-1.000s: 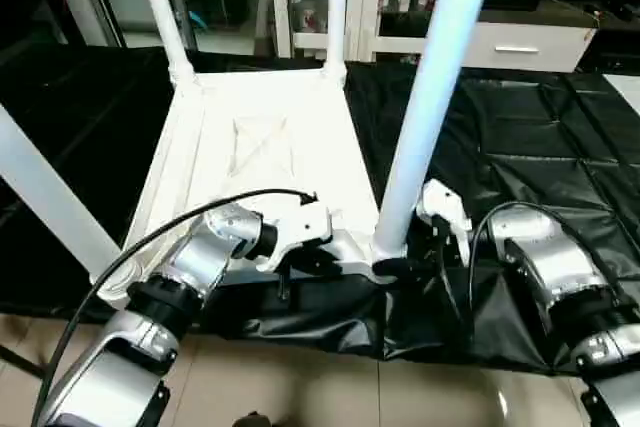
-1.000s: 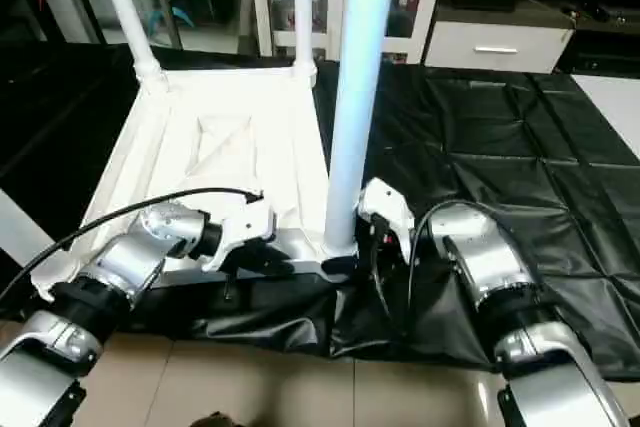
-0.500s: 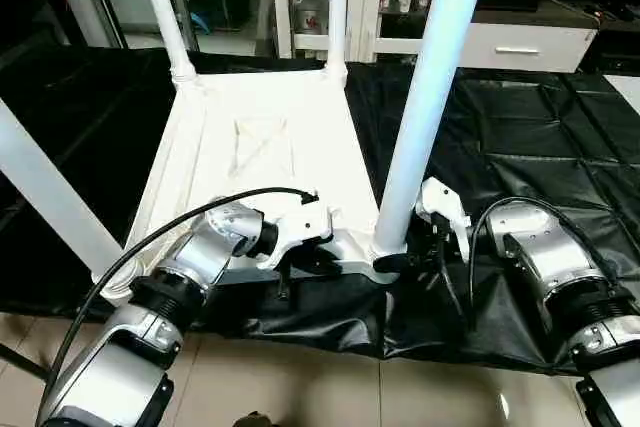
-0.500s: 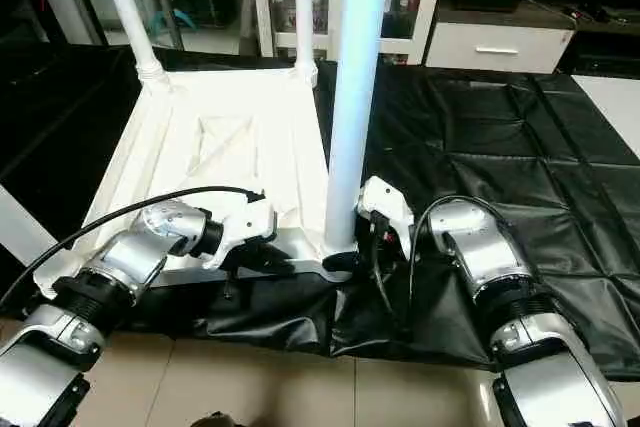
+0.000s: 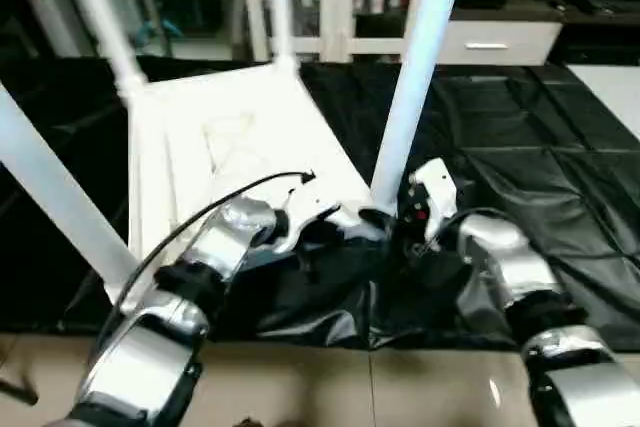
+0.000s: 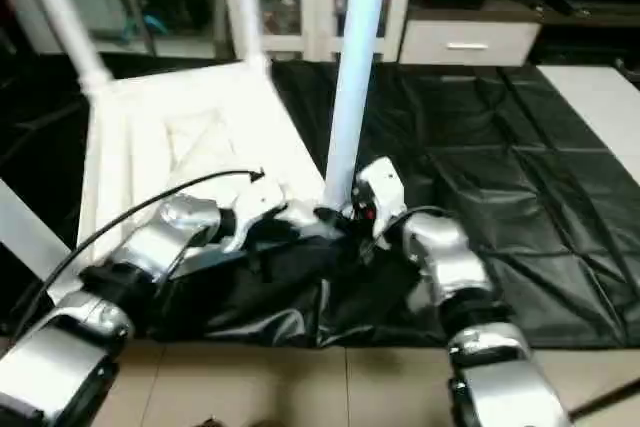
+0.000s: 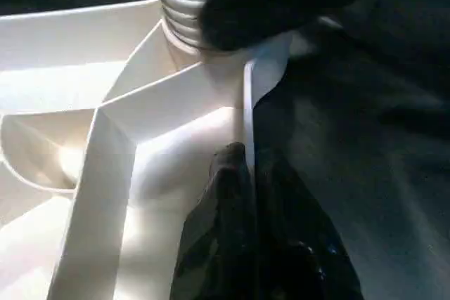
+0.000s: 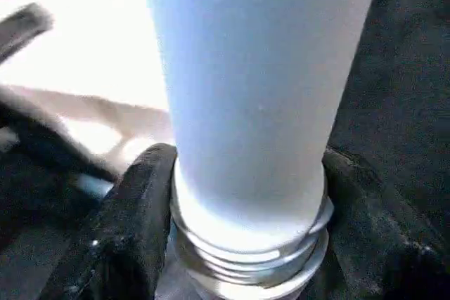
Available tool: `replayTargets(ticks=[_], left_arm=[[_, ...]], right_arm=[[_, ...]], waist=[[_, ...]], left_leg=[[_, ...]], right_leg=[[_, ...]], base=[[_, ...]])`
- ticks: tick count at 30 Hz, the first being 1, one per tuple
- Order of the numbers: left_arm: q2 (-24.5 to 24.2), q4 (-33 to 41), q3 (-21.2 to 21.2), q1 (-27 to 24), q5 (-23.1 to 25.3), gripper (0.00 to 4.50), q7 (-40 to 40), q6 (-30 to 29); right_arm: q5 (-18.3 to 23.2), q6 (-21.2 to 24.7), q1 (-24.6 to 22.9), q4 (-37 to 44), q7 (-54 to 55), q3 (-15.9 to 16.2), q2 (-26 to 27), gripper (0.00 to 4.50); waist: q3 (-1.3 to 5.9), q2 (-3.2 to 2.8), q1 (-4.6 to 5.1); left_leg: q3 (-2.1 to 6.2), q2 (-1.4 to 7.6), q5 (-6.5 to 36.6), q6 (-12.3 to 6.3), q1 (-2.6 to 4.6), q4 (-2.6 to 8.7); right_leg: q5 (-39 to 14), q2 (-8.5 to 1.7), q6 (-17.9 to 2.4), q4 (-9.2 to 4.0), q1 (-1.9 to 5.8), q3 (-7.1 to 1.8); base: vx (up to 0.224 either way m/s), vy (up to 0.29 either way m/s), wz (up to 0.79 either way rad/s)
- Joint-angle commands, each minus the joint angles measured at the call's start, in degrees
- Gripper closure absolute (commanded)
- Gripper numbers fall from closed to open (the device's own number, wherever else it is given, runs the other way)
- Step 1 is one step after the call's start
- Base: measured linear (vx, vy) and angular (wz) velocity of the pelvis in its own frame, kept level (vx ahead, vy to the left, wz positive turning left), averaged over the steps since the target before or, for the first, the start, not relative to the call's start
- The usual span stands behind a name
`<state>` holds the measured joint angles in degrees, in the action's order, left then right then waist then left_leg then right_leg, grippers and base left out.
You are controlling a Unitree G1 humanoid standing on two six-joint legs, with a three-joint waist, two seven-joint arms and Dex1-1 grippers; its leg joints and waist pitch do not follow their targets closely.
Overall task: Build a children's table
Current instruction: Rotate leg to tighten
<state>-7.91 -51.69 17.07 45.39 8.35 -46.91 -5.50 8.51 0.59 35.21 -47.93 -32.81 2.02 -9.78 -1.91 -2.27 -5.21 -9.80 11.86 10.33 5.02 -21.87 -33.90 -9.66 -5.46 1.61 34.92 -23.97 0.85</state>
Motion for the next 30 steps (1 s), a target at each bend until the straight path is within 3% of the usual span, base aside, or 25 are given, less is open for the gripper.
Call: replayTargets(ticks=[1,3,4,5,6,11,13,14,15,19,21,23,26,27,30], left_arm=[[3.7,-1.7,0.0,0.7,-0.9,4.5,3.2,2.9],[5.1,-4.0,-0.5,2.0,-0.2,4.5,7.6,3.5],[6.1,-5.3,-1.0,2.9,0.2,4.5,10.9,3.5],[6.9,-6.7,-1.6,3.7,0.6,4.5,14.1,3.8],[7.5,-7.8,-2.1,4.3,1.0,4.5,17.1,4.0],[8.0,-10.7,-3.4,5.6,1.1,4.5,21.4,6.0],[7.7,-10.7,-3.5,5.5,0.8,4.5,20.3,6.4],[7.5,-10.6,-3.6,5.4,0.5,4.5,19.5,6.5],[7.5,-10.6,-3.7,5.3,0.3,4.5,18.9,6.6],[7.0,-10.6,-4.3,4.9,-0.4,4.5,16.3,7.1],[6.0,-9.4,-4.2,3.9,-1.0,4.5,11.4,7.8],[4.7,-7.4,-3.4,2.6,-1.4,4.5,6.4,8.1],[2.0,-3.7,-1.2,0.3,-1.2,4.5,-1.1,8.4],[0.3,-1.0,-0.1,-1.1,-1.5,4.5,-6.1,7.2],[-1.7,1.6,1.4,-2.5,-1.6,4.5,-11.3,6.1]], right_arm=[[-0.9,0.7,-0.8,-2.4,8.1,-0.7,2.4,1.8],[-1.8,-0.7,-0.6,-4.2,13.8,-1.0,4.9,1.8],[-2.3,-2.0,-0.3,-5.4,17.5,-1.1,6.7,1.8],[-3.1,-3.4,0.0,-6.1,20.8,-1.2,8.3,1.8],[-3.6,-4.8,0.3,-6.8,23.7,-1.4,9.8,1.8],[-4.4,-9.3,1.5,-7.0,27.2,-2.2,12.6,1.8],[-3.0,-9.7,1.5,-6.2,25.5,-3.0,12.7,1.8],[-2.9,-10.5,1.3,-5.6,24.8,-3.2,12.4,1.24],[-3.0,-11.1,1.1,-5.3,24.4,-3.2,12.3,1.1],[-2.3,-11.8,0.6,-4.0,23.1,-3.7,11.4,0.89],[-2.8,-11.8,0.0,-1.3,21.6,-3.5,9.0,0.65],[-2.0,-9.9,-0.6,1.6,17.4,-3.6,6.4,0.52],[0.1,-5.9,-1.9,5.6,8.2,-3.4,1.8,0.22],[1.8,-3.9,-2.7,7.8,1.3,-3.1,-1.5,0.22],[4.0,-1.1,-4.2,11.3,-9.1,-1.8,-6.2,0.03]], waist=[[3.11,0.88,-0.09],[3.03,0.71,0.01],[3.0,1.26,0.02],[3.0,1.35,-0.01],[3.01,0.98,-0.09],[3.28,0.99,-0.39],[3.27,0.96,-0.49],[3.31,1.03,-0.6],[3.32,0.98,-0.68],[3.45,0.92,-0.66],[3.55,0.7,-0.69],[3.54,0.96,-0.63],[3.55,1.36,-1.27],[3.52,1.41,-1.57],[3.44,1.19,-2.39]], left_leg=[[0.03,0.05,19.3,0.59,0.51,5.07],[-0.13,-0.01,19.0,0.43,0.63,4.98],[-0.14,0.02,18.9,0.29,0.49,5.09],[-0.13,0.04,18.7,0.23,0.53,5.15],[-0.11,0.09,18.5,0.32,0.64,5.18],[-0.16,0.04,15.8,-1.19,0.4,5.24],[-0.27,0.01,15.0,-1.95,0.38,5.11],[-0.31,0.03,14.7,-2.34,0.37,5.07],[-0.32,0.06,14.1,-2.62,0.33,5.04],[-0.33,0.01,12.6,-3.36,0.11,4.89],[-0.46,-0.02,11.1,-3.8,0.29,4.62],[-0.6,0.09,9.9,-4.49,0.26,4.5],[-0.66,0.28,8.6,-6.71,0.4,4.2],[-0.84,0.4,8.5,-6.96,0.7,4.14],[-0.83,0.9,9.0,-6.77,0.7,4.16]], right_leg=[[-19.3,-1.67,-10.6,-5.11,2.43,-0.3],[-19.1,-1.62,-10.6,-5.24,2.0,-0.41],[-19.3,-1.65,-10.4,-5.35,2.14,-0.38],[-19.7,-1.66,-10.2,-5.34,2.08,-0.34],[-19.5,-1.76,-10.1,-5.39,1.9,-0.42],[-13.5,-1.66,-10.6,-5.16,2.51,-0.28],[-11.5,-1.63,-11.1,-5.04,2.53,-0.31],[-11.0,-1.69,-11.3,-4.95,2.64,-0.29],[-10.4,-1.73,-11.5,-4.88,2.69,-0.29],[-7.9,-1.74,-12.0,-4.6,3.0,-0.24],[-5.9,-1.67,-12.9,-4.45,3.04,-0.27],[-3.8,-1.56,-13.5,-4.28,3.04,-0.27],[-1.9,-1.55,-14.4,-3.92,3.31,-0.27],[-2.1,-1.46,-14.7,-3.99,3.02,-0.32],[-2.0,-1.46,-15.1,-3.61,3.0,-0.25]], base=[[0.0,0.0,0.0],[0.0,0.0,0.0],[0.0,0.0,0.0],[0.0,0.0,0.0],[0.0,0.0,0.0],[0.0,0.0,0.0],[0.0,0.0,0.0],[0.0,0.0,0.0],[0.0,0.0,0.0],[0.0,0.0,0.0],[0.0,0.0,0.0],[0.0,0.0,0.0],[0.0,0.0,0.0],[0.0,0.0,0.0],[0.0,0.0,0.0]])
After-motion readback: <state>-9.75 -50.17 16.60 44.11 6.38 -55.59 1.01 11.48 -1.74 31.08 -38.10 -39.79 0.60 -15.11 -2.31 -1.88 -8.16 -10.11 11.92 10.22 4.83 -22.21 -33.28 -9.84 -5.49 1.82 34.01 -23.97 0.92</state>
